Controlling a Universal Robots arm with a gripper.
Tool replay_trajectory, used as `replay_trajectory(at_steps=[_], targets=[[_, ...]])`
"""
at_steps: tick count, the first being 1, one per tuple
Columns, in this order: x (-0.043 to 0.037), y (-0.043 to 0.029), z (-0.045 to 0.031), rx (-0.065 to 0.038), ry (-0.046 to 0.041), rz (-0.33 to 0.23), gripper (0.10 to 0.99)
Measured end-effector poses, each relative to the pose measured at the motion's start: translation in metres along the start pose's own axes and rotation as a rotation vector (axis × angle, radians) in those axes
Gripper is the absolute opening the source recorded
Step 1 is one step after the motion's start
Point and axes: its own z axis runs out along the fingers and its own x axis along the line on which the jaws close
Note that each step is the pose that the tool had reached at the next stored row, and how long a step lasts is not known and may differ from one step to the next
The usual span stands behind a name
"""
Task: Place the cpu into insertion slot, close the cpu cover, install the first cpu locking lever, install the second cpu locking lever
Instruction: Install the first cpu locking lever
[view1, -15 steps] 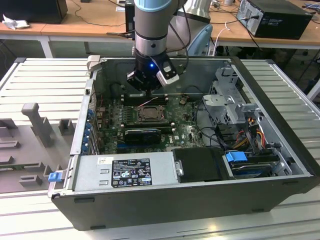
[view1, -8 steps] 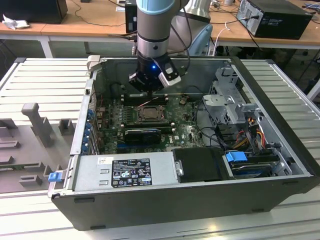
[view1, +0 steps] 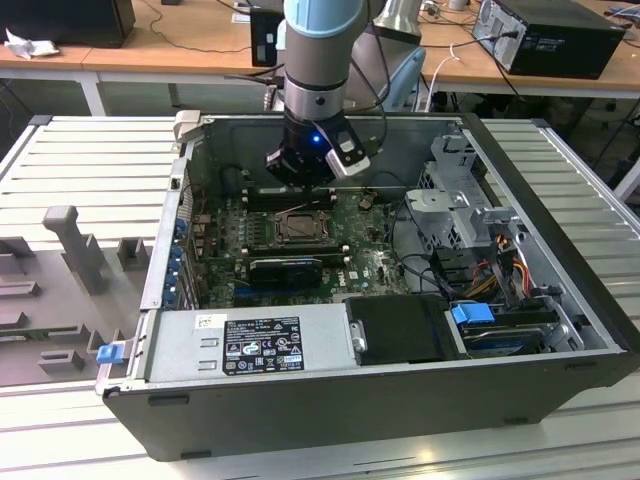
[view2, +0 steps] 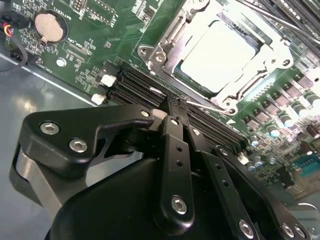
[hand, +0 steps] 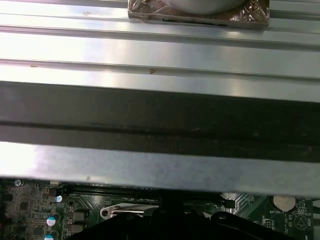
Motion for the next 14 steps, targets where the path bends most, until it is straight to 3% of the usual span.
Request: replay_trajectory(at_steps=[14], targets=[[-0.0044,-0.0013,0.0102,0.0,-0.0005,0.0,0.106]])
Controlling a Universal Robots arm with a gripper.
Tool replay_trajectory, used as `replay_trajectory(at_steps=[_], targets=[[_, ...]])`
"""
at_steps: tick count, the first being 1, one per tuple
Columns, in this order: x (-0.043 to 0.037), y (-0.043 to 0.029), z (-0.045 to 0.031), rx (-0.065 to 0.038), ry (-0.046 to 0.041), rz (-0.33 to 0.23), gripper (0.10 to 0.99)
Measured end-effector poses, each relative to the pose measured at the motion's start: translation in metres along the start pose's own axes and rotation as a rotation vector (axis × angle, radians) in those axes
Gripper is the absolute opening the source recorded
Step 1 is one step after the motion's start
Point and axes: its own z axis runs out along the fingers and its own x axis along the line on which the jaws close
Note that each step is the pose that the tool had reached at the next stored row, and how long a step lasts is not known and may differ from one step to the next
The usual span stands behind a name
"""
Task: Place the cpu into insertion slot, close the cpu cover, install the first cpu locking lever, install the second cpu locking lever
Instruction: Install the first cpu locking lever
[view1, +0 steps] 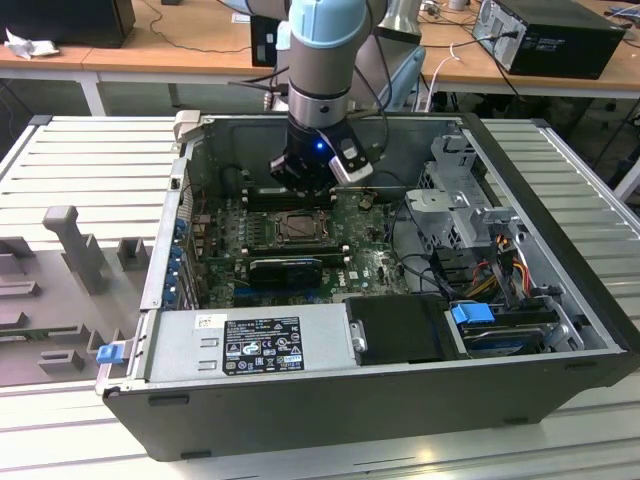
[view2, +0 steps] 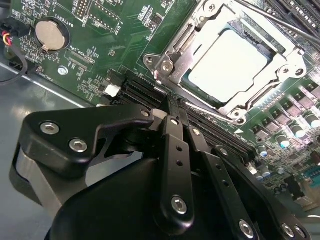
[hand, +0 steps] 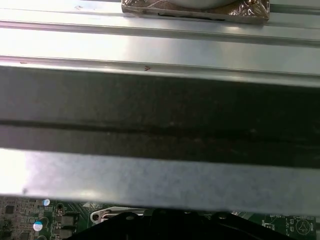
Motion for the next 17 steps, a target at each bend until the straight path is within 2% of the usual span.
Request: replay_trajectory(at_steps=[7,10,17], targets=[[-0.0003,-0.0004,0.0026,0.002,0.0001,0.0,0.106],[-0.0004,-0.0005,0.0028,0.01,0.0007,0.0,0.106],[-0.0005,-0.001,0.004,0.01,0.0005,0.0,0.106]])
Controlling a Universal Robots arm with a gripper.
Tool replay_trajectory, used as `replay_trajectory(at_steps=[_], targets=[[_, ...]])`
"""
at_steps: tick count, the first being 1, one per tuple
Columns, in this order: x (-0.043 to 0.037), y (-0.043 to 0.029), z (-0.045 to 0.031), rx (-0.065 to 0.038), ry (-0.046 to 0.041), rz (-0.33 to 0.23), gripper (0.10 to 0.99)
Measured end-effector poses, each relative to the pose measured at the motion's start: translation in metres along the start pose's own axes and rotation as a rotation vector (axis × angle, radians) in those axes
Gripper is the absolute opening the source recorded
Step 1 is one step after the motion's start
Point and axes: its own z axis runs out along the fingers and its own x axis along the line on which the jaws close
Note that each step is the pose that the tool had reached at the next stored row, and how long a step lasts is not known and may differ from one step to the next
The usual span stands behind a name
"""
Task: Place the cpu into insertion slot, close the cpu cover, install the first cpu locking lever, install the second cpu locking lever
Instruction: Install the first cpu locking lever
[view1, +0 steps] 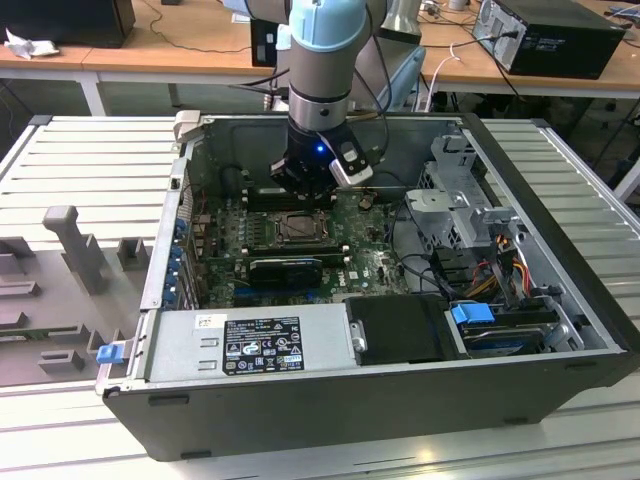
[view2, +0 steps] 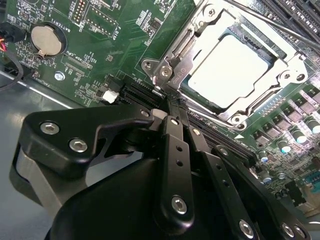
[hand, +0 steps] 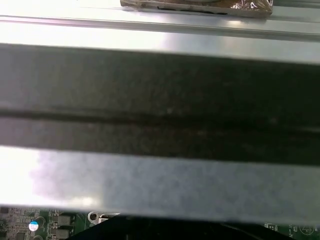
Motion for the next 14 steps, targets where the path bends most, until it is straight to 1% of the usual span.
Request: replay_trajectory(at_steps=[5,6,8,14], targets=[[0.0,0.0003,-0.0019,0.0,-0.0001,0.0,0.106],[-0.0001,0.0002,-0.0019,0.001,-0.0001,0.0,0.106],[-0.0001,0.0001,-0.0014,0.008,0.0007,0.0,0.106],[-0.0001,0.0001,-0.0011,0.018,0.001,0.0,0.106]])
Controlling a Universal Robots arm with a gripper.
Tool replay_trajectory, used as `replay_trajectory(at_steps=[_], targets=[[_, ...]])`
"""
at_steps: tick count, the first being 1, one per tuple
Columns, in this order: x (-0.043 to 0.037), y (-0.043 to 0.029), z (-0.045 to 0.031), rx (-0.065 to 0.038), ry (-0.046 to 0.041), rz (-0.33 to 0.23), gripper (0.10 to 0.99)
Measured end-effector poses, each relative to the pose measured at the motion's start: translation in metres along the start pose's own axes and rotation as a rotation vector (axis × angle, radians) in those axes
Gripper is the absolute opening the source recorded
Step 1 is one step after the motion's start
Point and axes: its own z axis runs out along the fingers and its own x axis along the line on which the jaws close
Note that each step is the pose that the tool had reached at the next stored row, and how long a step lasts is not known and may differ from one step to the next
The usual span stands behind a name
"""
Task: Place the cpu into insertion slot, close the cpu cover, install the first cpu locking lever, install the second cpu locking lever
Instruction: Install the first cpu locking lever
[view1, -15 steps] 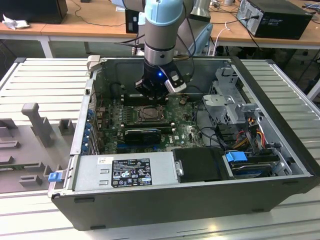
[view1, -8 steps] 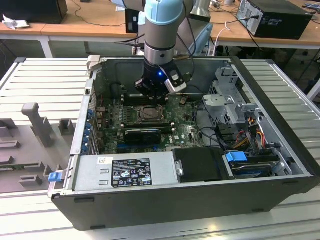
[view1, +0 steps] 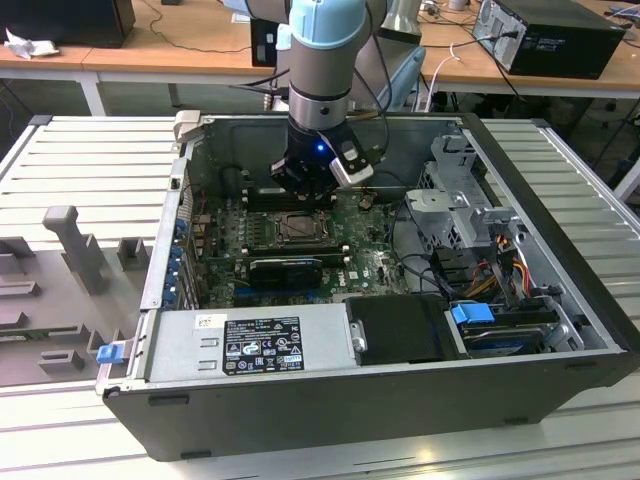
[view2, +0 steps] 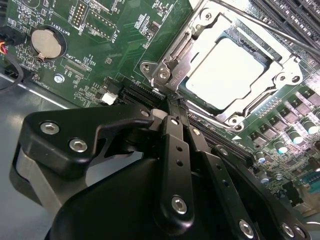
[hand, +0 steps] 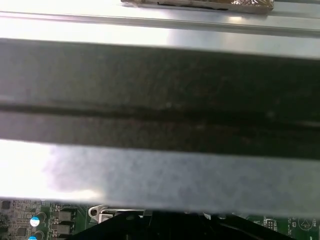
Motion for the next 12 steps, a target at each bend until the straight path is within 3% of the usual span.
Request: replay_trajectory(at_steps=[4,7,11,12], targets=[[-0.0001,-0.0001,0.0008,0.011,0.0008,0.0,0.106],[-0.0007,-0.0004,0.0027,0.011,0.0011,0.0,0.106],[-0.0012,-0.0004,0.0032,-0.008,-0.0003,0.0,0.106],[-0.0012,-0.0003,0.0028,-0.009,-0.0007,0.0,0.106]])
